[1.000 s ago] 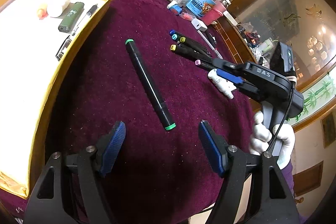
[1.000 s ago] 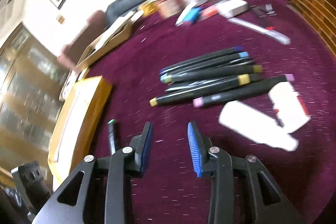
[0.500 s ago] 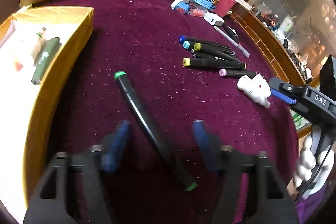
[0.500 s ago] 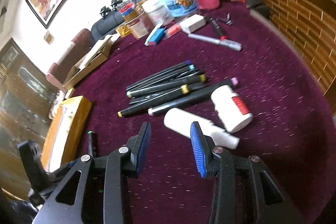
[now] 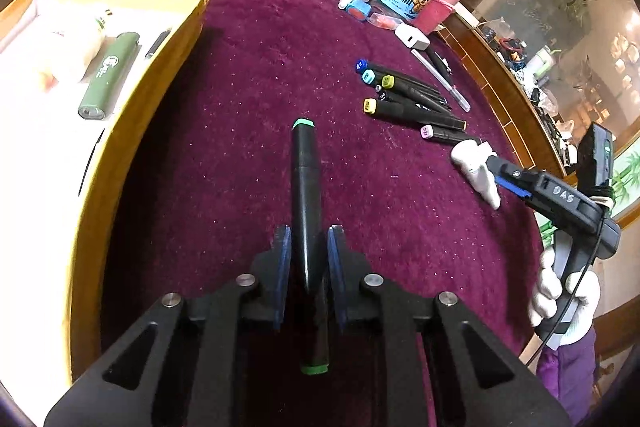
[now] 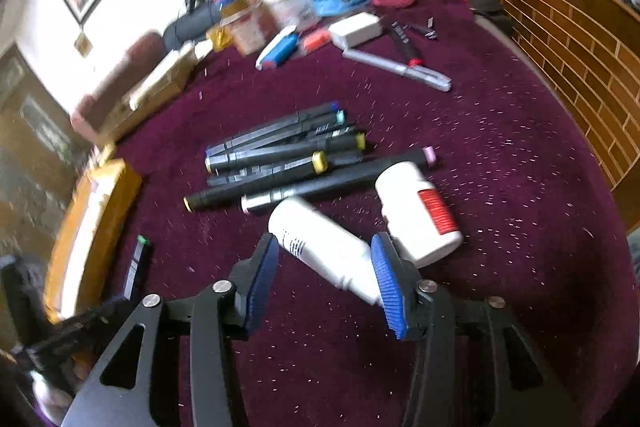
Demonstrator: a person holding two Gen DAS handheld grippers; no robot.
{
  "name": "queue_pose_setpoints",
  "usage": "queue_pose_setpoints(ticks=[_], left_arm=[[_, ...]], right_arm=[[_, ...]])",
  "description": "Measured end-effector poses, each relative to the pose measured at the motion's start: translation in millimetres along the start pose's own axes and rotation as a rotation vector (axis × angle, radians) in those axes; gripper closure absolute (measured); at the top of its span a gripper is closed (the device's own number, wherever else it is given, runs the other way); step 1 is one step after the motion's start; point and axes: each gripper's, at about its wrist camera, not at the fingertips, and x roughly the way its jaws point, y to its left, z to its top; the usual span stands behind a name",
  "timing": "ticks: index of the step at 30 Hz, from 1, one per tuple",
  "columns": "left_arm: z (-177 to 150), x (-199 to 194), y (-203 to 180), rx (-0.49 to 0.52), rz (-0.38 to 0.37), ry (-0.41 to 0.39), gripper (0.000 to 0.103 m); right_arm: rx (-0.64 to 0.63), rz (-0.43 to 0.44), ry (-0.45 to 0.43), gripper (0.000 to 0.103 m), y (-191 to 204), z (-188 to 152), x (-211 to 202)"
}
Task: Organize rigid objects
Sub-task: 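Grasp the white spray bottle with the right gripper while the left holds the marker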
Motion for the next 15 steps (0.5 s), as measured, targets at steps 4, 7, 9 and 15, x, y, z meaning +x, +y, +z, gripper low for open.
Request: queue_pose_setpoints(ticks=[4, 7, 9, 15], left_arm=[[-4.4, -4.3, -0.1, 0.036, 0.008, 0.008, 0.087], [-7.8, -8.3, 2.4, 0.029, 0.002, 0.019, 0.088], [-6.5, -6.8, 2.3, 0.023, 0.005, 0.018, 0.088], [-2.4, 1.6, -9.0, 0.06, 0.067, -0.028, 0.088]], right_arm=[[-0.09, -0.021, 0.075, 0.057, 16.4, -11.6, 17.2], [-0.141, 0.01, 0.102, 0.061, 30.6, -21.9, 13.1], [-0.148, 0.018, 0.106, 0.061, 35.9, -25.2, 10.6], [-0.118, -0.015, 0.097, 0.06, 42.5, -27.6, 14.3]])
